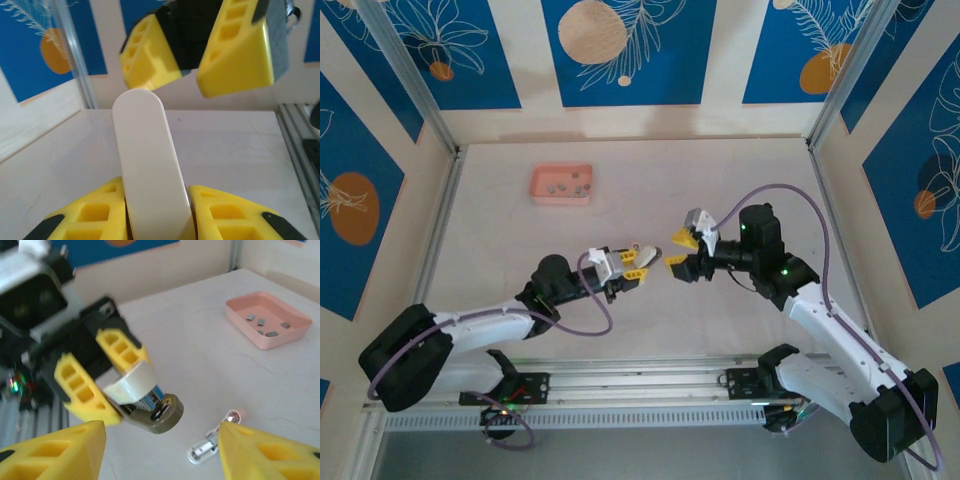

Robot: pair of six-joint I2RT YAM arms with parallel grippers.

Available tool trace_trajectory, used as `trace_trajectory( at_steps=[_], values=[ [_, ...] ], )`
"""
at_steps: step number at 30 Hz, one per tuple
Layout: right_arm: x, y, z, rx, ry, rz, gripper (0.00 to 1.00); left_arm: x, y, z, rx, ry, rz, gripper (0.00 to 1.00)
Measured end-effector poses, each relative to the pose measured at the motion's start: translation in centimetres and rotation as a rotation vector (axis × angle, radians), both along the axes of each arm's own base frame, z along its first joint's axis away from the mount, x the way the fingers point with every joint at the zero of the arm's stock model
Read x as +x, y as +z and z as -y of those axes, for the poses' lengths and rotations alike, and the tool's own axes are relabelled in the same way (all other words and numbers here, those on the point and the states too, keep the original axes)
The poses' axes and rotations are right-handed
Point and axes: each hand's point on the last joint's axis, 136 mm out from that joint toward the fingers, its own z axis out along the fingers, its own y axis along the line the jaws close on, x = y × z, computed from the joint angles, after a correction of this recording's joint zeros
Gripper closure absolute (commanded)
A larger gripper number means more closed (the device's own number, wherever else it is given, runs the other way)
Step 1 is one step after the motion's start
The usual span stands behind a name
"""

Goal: Load the staples into the stapler

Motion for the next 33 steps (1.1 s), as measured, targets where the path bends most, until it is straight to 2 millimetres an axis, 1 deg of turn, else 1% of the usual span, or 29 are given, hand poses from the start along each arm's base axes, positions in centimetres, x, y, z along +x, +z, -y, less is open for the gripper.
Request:
trace_trajectory(
  at_steps=[5, 8, 15, 20, 23, 30, 33],
  values=[
    [-2.2, -2.1, 0.0, -0.134, 0.161, 0.138, 0.4, -1.6, -0.2, 0.6, 0.061, -0.103, 0.028, 0.85],
    [-2.7, -2.6, -0.2, -0.179, 0.234, 0.185, 0.43, -2.2, -0.5, 0.8, 0.076, -0.144, 0.029, 0.85],
    [-3.0, -3.2, -0.7, -0.209, 0.34, 0.221, 0.47, -3.1, -1.0, 1.0, 0.085, -0.205, 0.023, 0.85],
    [-3.1, -3.0, -1.2, -0.199, 0.389, 0.231, 0.54, -3.4, -1.2, 1.2, 0.089, -0.229, 0.019, 0.84],
    [-3.4, -3.0, -1.4, -0.184, 0.416, 0.226, 0.54, -3.6, -1.2, 1.2, 0.09, -0.239, 0.023, 0.84],
    [-3.6, -3.6, -1.3, -0.187, 0.444, 0.192, 0.54, -3.7, -1.0, 1.3, 0.084, -0.247, 0.031, 0.84],
    [-3.8, -3.6, -1.3, -0.184, 0.449, 0.187, 0.58, -3.7, -1.0, 1.3, 0.082, -0.247, 0.033, 0.84]
  ],
)
